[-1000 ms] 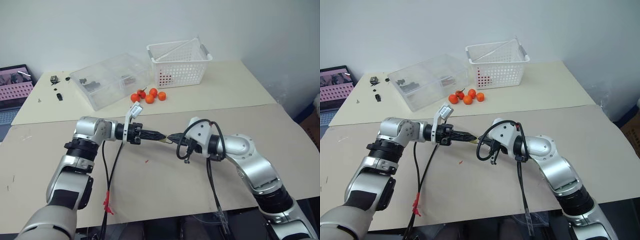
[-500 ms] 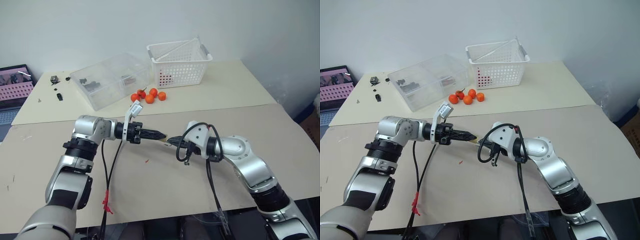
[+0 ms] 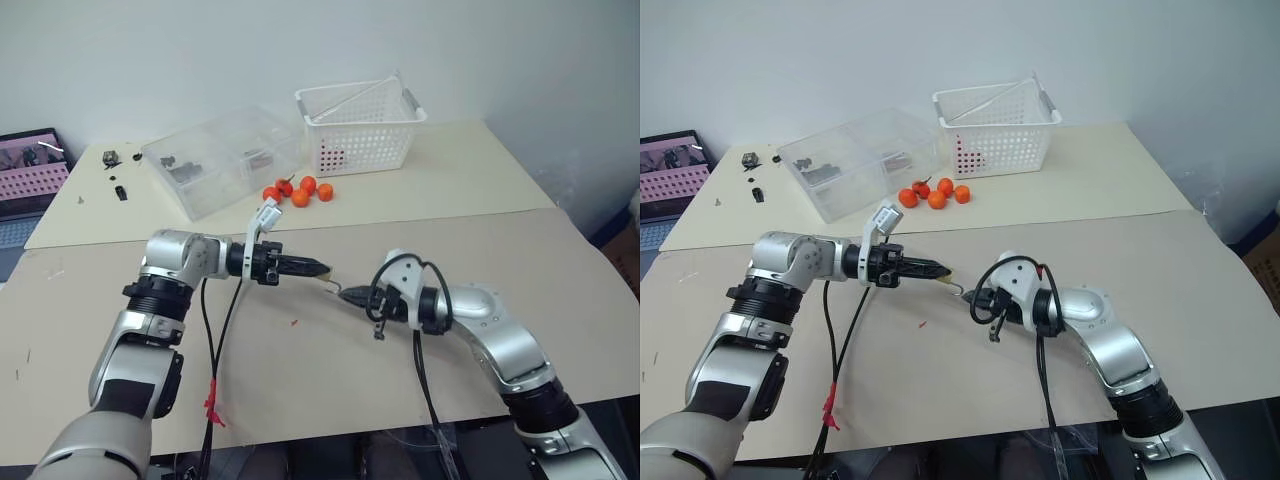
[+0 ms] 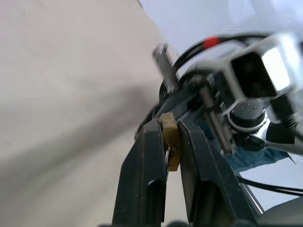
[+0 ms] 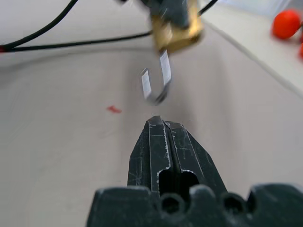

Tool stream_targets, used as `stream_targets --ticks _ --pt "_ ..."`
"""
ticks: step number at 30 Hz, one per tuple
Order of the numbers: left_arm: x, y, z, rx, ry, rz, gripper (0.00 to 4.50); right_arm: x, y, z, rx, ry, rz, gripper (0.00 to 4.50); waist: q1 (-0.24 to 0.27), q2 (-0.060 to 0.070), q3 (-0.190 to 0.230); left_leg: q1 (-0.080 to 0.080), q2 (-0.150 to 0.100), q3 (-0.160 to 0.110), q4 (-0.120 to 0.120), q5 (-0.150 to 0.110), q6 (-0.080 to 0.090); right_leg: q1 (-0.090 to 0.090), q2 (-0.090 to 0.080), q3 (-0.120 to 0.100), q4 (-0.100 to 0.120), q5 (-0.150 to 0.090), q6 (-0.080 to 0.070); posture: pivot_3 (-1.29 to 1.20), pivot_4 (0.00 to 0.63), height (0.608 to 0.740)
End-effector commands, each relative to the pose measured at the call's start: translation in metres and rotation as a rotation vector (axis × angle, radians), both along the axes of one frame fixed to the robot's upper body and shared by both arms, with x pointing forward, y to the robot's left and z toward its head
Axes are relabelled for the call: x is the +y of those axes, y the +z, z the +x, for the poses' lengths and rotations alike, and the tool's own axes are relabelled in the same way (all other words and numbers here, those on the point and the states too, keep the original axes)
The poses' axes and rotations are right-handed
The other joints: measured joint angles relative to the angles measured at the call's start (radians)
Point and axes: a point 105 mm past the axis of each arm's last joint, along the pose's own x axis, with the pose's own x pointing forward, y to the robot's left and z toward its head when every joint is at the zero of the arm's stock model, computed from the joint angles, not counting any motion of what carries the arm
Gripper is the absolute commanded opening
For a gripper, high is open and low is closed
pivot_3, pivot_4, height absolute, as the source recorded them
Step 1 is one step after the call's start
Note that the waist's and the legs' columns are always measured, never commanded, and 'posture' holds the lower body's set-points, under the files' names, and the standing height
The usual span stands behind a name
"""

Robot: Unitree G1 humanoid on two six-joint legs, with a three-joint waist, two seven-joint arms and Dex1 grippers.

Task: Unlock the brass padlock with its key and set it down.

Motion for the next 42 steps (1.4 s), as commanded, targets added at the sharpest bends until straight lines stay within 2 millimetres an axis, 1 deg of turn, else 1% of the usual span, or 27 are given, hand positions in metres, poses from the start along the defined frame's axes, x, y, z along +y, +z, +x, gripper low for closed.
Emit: stream_targets --ticks 1,2,4,5,8,11,13,14,15,16,19,21,23,27,31,34,38,42 --pt "0.002 0.015 -0.001 -0.060 -0.014 -0.035 0.03 -0.009 0.025 0.008 -0.113 -0.003 0.000 0.02 0.000 0.000 0.000 0.000 0.000 0.000 0.000 0.000 0.000 0.000 0.000 0.000 0.000 0.000 0.000 0.00 0.150 0.740" --pt "0.003 0.014 -0.001 -0.058 -0.013 -0.033 0.03 -0.012 0.030 0.009 -0.133 0.001 -0.001 0.02 0.000 0.000 0.000 0.000 0.000 0.000 0.000 0.000 0.000 0.000 0.000 0.000 0.000 0.000 0.000 0.00 0.150 0.740" --pt "0.005 0.012 -0.002 -0.053 -0.012 -0.026 0.03 -0.013 0.038 0.006 -0.185 0.045 -0.033 0.57 0.000 0.000 0.000 0.000 0.000 0.000 0.000 0.000 0.000 0.000 0.000 0.000 0.000 0.000 0.000 0.00 0.150 0.740" --pt "0.006 0.010 -0.003 -0.051 -0.012 -0.022 0.03 -0.013 0.040 0.002 -0.206 0.081 -0.060 0.70 -0.001 0.000 0.000 0.000 0.000 0.000 0.000 0.000 0.000 0.000 0.000 0.000 0.000 0.000 0.000 0.00 0.150 0.740" --pt "0.009 0.007 -0.003 -0.044 -0.012 -0.009 0.03 -0.010 0.048 -0.008 -0.302 0.182 -0.143 1.77 -0.001 0.000 0.000 0.000 0.000 0.000 0.000 0.000 0.000 0.000 0.001 0.000 0.000 0.000 0.000 0.00 0.150 0.740" --pt "0.010 0.004 -0.004 -0.037 -0.014 0.000 0.03 -0.007 0.056 -0.014 -0.382 0.242 -0.191 2.74 -0.001 0.000 0.000 0.000 0.000 0.000 0.000 0.000 0.000 0.000 0.001 0.000 0.000 0.000 0.000 0.00 0.150 0.740" --pt "0.009 0.001 -0.006 -0.018 -0.018 0.010 0.03 -0.006 0.058 -0.018 -0.398 0.278 -0.222 3.45 0.000 0.000 0.000 0.000 0.000 0.000 0.000 0.000 0.000 0.000 0.000 0.000 0.000 0.000 0.000 0.00 0.150 0.740" --pt "0.009 0.000 -0.007 -0.007 -0.020 0.015 0.03 -0.006 0.058 -0.019 -0.397 0.292 -0.234 3.67 0.001 0.000 0.000 0.000 0.000 0.000 0.001 0.000 0.000 0.000 0.000 0.000 0.000 0.000 0.000 0.00 0.150 0.740" --pt "0.008 -0.003 -0.009 0.005 -0.030 0.022 0.03 -0.005 0.058 -0.021 -0.390 0.300 -0.234 4.15 0.001 0.000 0.000 0.000 0.000 0.000 0.001 0.000 0.000 0.000 0.000 0.000 0.000 0.000 0.000 0.00 0.150 0.740" --pt "0.007 -0.006 -0.013 0.011 -0.047 0.032 0.03 -0.004 0.059 -0.022 -0.392 0.301 -0.232 4.44 0.000 0.000 0.000 0.000 0.000 0.000 0.001 0.000 0.000 0.000 0.000 0.000 0.000 0.000 0.000 0.00 0.150 0.740" --pt "0.005 -0.013 -0.020 0.027 -0.067 0.061 0.03 -0.002 0.062 -0.023 -0.398 0.289 -0.210 4.48 0.001 0.000 0.000 0.000 0.000 0.000 0.000 0.000 0.000 0.000 0.000 0.000 0.000 0.000 0.000 0.00 0.150 0.740" --pt "0.000 -0.024 -0.020 0.058 -0.048 0.096 0.03 0.000 0.063 -0.023 -0.395 0.273 -0.200 4.48 0.001 0.000 0.000 0.000 0.000 0.000 0.001 0.000 0.000 0.000 0.000 0.000 0.000 0.000 0.000 0.00 0.150 0.740" --pt "-0.007 -0.039 -0.016 0.095 0.000 0.148 0.03 0.001 0.063 -0.025 -0.368 0.270 -0.190 4.48 0.003 0.000 0.000 0.000 0.000 0.000 0.001 0.000 0.000 0.000 0.000 0.000 0.000 0.000 0.000 0.00 0.150 0.740" --pt "-0.016 -0.064 -0.008 0.187 0.102 0.224 0.03 0.004 0.069 -0.026 -0.373 0.253 -0.168 4.48 0.006 0.001 -0.001 0.000 0.000 0.000 0.002 0.000 0.000 0.001 0.000 -0.001 0.000 0.000 0.000 0.00 0.150 0.740" --pt "-0.026 -0.078 -0.007 0.260 0.162 0.257 0.03 0.005 0.072 -0.027 -0.378 0.238 -0.159 4.48 0.002 0.001 -0.001 -0.001 0.000 0.000 0.001 0.000 0.000 0.000 0.000 0.000 0.000 0.000 0.000 0.00 0.150 0.740" --pt "-0.027 -0.094 -0.003 0.309 0.232 0.314 0.03 0.006 0.072 -0.027 -0.380 0.231 -0.155 4.48 0.002 0.001 -0.001 0.000 0.000 0.000 0.001 0.000 0.000 0.001 0.000 0.000 0.000 0.000 0.000 0.00 0.150 0.740" --pt "-0.029 -0.098 -0.006 0.363 0.251 0.316 0.03 0.006 0.070 -0.028 -0.379 0.222 -0.158 4.48 0.006 0.002 -0.003 0.003 -0.001 0.000 0.001 0.000 0.000 0.003 -0.001 0.000 0.000 0.000 0.000 0.00 0.150 0.740" --pt "-0.022 -0.100 -0.002 0.377 0.288 0.329 0.03 0.006 0.068 -0.029 -0.376 0.222 -0.161 4.48 0.005 0.002 -0.003 0.005 -0.001 0.000 0.001 0.000 0.000 0.005 -0.001 0.000 0.000 0.000 0.000 0.00 0.150 0.740"
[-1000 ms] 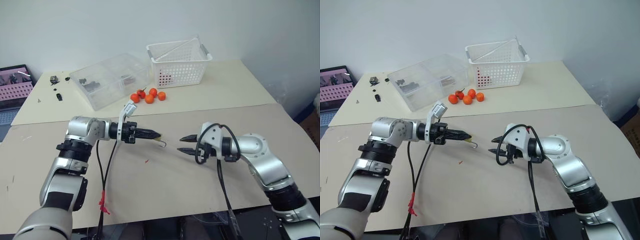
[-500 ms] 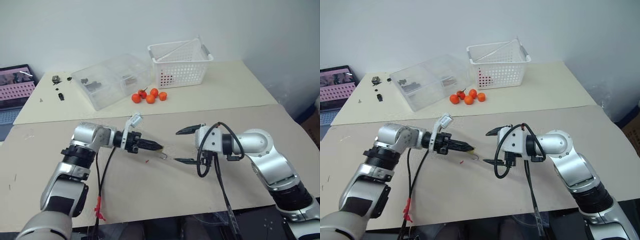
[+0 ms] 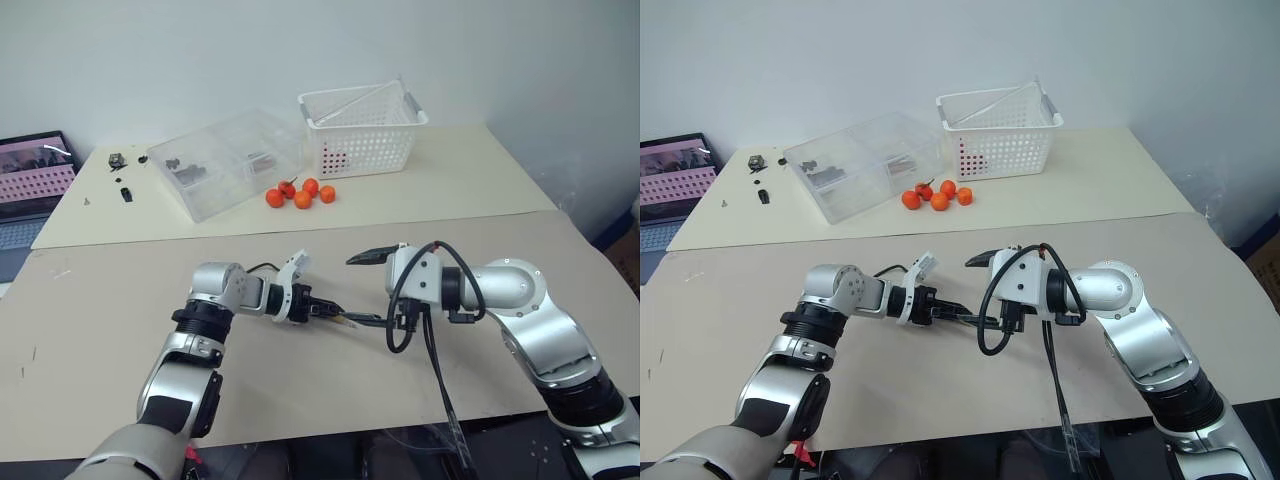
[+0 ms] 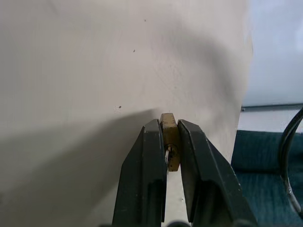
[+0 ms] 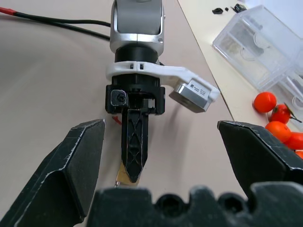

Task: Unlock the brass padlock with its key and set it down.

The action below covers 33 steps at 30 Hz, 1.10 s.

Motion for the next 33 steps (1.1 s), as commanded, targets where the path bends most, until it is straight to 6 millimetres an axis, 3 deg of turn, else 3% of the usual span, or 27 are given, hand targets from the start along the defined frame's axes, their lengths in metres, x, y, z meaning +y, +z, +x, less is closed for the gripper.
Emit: stream_targets --ticks 1,2,4,9,14,18,21,25,28,33 --pt "0.016 -0.011 0.005 0.022 0.061 0.089 0.03 0.002 0.006 -0.004 -0.031 0.008 0.012 4.48 0.000 0.000 0.000 0.000 0.000 0.000 0.000 0.000 0.000 0.000 0.000 0.000 0.000 0.000 0.000 0.00 0.150 0.740" --pt "0.018 -0.011 0.006 0.028 0.069 0.091 0.03 0.003 0.005 -0.004 -0.030 0.009 0.011 4.48 -0.001 0.000 0.000 0.000 0.000 0.000 0.000 0.000 0.000 0.000 0.000 0.000 0.000 0.000 0.000 0.00 0.150 0.740" --pt "0.025 -0.009 0.006 0.036 0.081 0.092 1.07 0.004 0.003 -0.004 -0.026 0.013 0.008 4.50 -0.005 0.000 0.000 0.000 0.000 0.000 0.000 0.000 0.000 0.000 0.000 0.000 0.000 0.000 0.000 0.00 0.150 0.740" --pt "0.039 -0.002 0.009 0.033 0.112 0.079 2.71 0.004 0.000 -0.004 -0.020 0.017 0.001 4.50 -0.012 0.000 -0.001 0.002 0.001 0.000 -0.001 0.000 0.000 0.000 0.001 0.001 0.000 0.000 0.000 0.00 0.150 0.740" --pt "0.074 0.006 0.015 0.009 0.183 0.107 4.45 0.003 -0.003 -0.003 -0.011 0.021 -0.011 4.50 -0.033 -0.001 -0.003 0.003 0.002 0.000 -0.002 0.000 0.000 0.000 0.002 0.001 0.000 0.000 0.000 0.00 0.150 0.740" --pt "0.103 0.026 0.021 -0.079 0.217 0.112 4.45 0.002 -0.005 -0.003 0.000 0.025 -0.019 4.50 -0.039 -0.001 -0.003 0.004 0.003 -0.001 -0.003 0.000 0.000 -0.003 0.003 0.005 0.001 0.000 0.000 0.00 0.150 0.740" --pt "0.114 0.042 0.024 -0.312 0.139 0.165 4.45 0.001 -0.007 -0.004 0.012 0.030 -0.023 4.50 -0.034 -0.001 -0.003 0.002 0.003 -0.001 -0.004 0.000 0.000 -0.004 0.003 0.005 0.001 0.000 0.000 0.00 0.150 0.740" --pt "0.106 0.064 0.008 -0.621 -0.066 0.149 4.45 0.001 -0.007 -0.004 0.102 0.031 0.024 4.50 -0.008 0.000 -0.003 0.000 0.002 -0.002 -0.004 0.000 -0.005 -0.005 -0.001 0.008 -0.001 0.000 -0.001 0.00 0.150 0.740" --pt "0.097 0.082 -0.007 -0.910 -0.193 0.141 4.45 -0.003 -0.005 -0.007 0.296 0.016 0.127 4.50 0.006 0.000 -0.003 -0.003 0.002 -0.001 -0.003 -0.001 -0.013 -0.006 -0.003 0.013 -0.004 0.000 -0.001 0.00 0.150 0.740" --pt "0.104 0.083 -0.019 -1.037 -0.219 0.171 4.45 -0.026 -0.009 -0.002 0.451 -0.049 0.168 4.50 0.015 0.000 -0.003 -0.006 -0.002 0.000 -0.004 -0.002 -0.012 -0.005 -0.013 0.014 -0.009 0.000 -0.001 0.00 0.150 0.740"
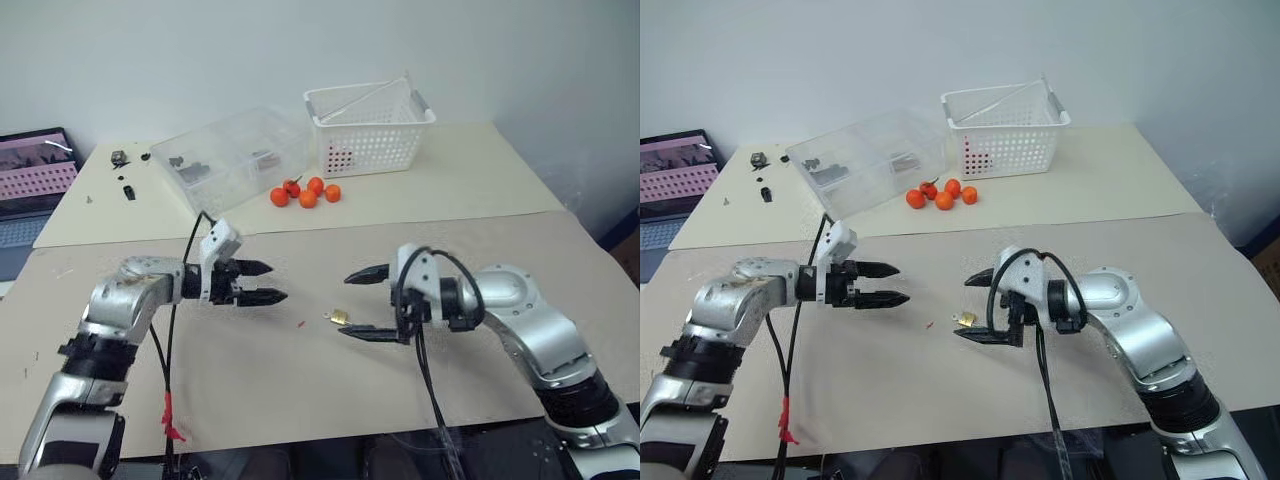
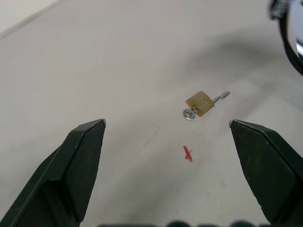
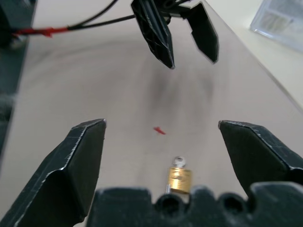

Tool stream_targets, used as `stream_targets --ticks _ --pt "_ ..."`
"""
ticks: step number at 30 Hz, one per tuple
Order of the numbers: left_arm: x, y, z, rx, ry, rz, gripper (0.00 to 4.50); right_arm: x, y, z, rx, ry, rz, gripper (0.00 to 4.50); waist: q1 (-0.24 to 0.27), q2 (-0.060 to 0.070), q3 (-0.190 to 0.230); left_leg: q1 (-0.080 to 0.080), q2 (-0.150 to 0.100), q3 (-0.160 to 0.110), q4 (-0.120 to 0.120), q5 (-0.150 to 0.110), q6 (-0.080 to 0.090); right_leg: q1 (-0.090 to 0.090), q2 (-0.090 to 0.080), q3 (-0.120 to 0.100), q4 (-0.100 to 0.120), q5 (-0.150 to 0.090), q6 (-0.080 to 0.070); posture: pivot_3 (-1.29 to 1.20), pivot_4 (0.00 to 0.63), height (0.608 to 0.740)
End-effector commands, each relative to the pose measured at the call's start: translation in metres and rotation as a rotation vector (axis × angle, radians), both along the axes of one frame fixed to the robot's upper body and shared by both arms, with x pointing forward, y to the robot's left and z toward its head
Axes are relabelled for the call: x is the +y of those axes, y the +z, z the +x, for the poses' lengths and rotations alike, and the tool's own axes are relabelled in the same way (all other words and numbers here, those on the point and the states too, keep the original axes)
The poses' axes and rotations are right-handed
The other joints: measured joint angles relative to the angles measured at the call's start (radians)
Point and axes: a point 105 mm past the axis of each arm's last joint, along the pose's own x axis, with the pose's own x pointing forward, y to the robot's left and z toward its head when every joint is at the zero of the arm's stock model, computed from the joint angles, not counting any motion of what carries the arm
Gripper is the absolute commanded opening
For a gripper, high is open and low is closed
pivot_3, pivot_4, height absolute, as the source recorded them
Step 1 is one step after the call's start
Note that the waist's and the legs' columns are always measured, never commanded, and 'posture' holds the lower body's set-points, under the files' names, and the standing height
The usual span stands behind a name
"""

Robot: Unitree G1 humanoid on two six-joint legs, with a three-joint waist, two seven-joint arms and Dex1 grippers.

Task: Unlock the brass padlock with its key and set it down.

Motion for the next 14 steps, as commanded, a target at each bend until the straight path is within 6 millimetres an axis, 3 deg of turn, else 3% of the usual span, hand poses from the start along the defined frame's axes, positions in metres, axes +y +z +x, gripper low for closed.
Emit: stream_targets --ticks 1,7,10,14 --pt "0.012 0.014 -0.002 -0.127 0.032 0.032 4.45 -0.018 0.013 0.006 0.054 -0.055 0.056 4.50 -0.001 0.000 0.000 0.000 -0.001 0.000 0.000 0.000 0.000 0.000 0.000 0.000 0.000 0.000 0.001 0.00 0.150 0.740" --pt "0.027 0.045 0.003 -0.239 0.123 -0.046 4.45 -0.055 0.032 0.027 0.010 -0.201 0.066 4.50 -0.002 0.000 0.000 0.000 -0.002 0.001 0.001 -0.001 0.003 0.000 0.004 -0.002 -0.001 0.001 0.003 0.00 0.150 0.740" --pt "0.037 0.038 0.003 -0.270 0.146 0.055 4.45 -0.073 0.036 0.030 0.007 -0.243 0.043 4.50 -0.006 0.000 0.000 0.000 0.000 0.001 0.001 -0.002 0.004 0.001 0.007 -0.003 0.001 0.001 0.003 0.00 0.150 0.740" --pt "0.041 0.037 0.001 -0.283 0.152 0.062 4.45 -0.088 0.038 0.035 -0.021 -0.282 0.016 4.50 -0.009 0.000 0.000 0.002 0.004 0.002 0.001 -0.003 0.005 0.001 0.012 -0.002 0.001 0.001 0.003 0.00 0.150 0.740"
